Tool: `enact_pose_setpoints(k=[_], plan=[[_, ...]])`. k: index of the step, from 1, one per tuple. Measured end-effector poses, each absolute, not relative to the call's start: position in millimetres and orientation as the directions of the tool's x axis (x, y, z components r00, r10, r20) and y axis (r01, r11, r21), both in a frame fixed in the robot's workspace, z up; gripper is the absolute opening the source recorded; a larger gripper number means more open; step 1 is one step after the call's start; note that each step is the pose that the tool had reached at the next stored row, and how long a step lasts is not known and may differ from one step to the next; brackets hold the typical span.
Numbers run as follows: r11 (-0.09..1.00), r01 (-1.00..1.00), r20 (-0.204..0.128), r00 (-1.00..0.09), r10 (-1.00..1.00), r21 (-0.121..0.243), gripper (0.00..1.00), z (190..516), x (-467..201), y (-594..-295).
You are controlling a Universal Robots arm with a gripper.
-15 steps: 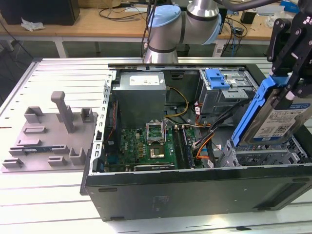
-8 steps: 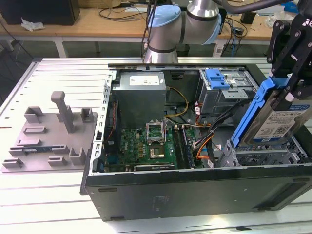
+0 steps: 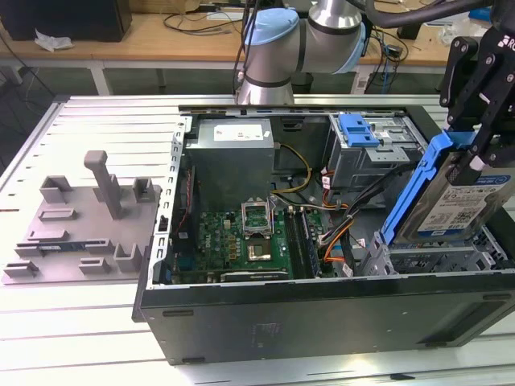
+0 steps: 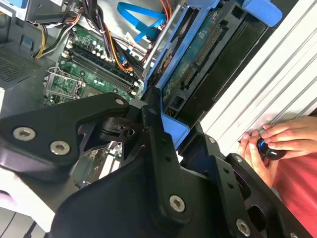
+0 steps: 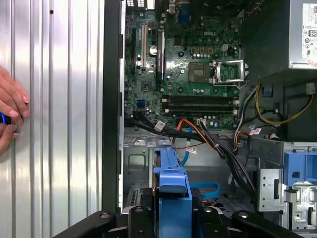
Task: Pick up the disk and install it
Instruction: 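Insert the disk into the insertion slot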
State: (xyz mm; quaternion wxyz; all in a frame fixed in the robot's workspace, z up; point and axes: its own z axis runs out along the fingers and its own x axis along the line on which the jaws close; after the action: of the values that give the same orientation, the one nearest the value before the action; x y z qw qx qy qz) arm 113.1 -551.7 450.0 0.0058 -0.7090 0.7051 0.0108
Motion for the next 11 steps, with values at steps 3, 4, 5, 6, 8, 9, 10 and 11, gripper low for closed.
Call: enact_pose_setpoints(k=[3, 4, 5, 6, 8, 9, 10, 11], plan=[[-0.005, -1.0, -0.024, 0.005, -1.0, 0.007, 0.36, 448.6, 113.1, -551.9], [-0.005, -1.0, -0.024, 0.005, -1.0, 0.007, 0.36, 447.9, 113.1, -551.9], [-0.005, -1.0, -0.024, 0.005, -1.0, 0.007, 0.36, 447.5, 113.1, -551.9], [-0.005, -1.0, -0.024, 0.005, -1.0, 0.007, 0.36, 446.7, 113.1, -551.9], [-0.005, -1.0, -0.024, 0.005, -1.0, 0.007, 0.36, 445.3, 113.1, -552.0], [-0.005, -1.0, -0.024, 0.005, -1.0, 0.007, 0.36, 444.7, 113.1, -551.9], [-0.005, -1.0, -0.024, 0.005, -1.0, 0.007, 0.36, 443.7, 113.1, -552.0], [-0.005, -1.0, -0.024, 0.005, -1.0, 0.007, 0.36, 443.1, 113.1, -552.0]])
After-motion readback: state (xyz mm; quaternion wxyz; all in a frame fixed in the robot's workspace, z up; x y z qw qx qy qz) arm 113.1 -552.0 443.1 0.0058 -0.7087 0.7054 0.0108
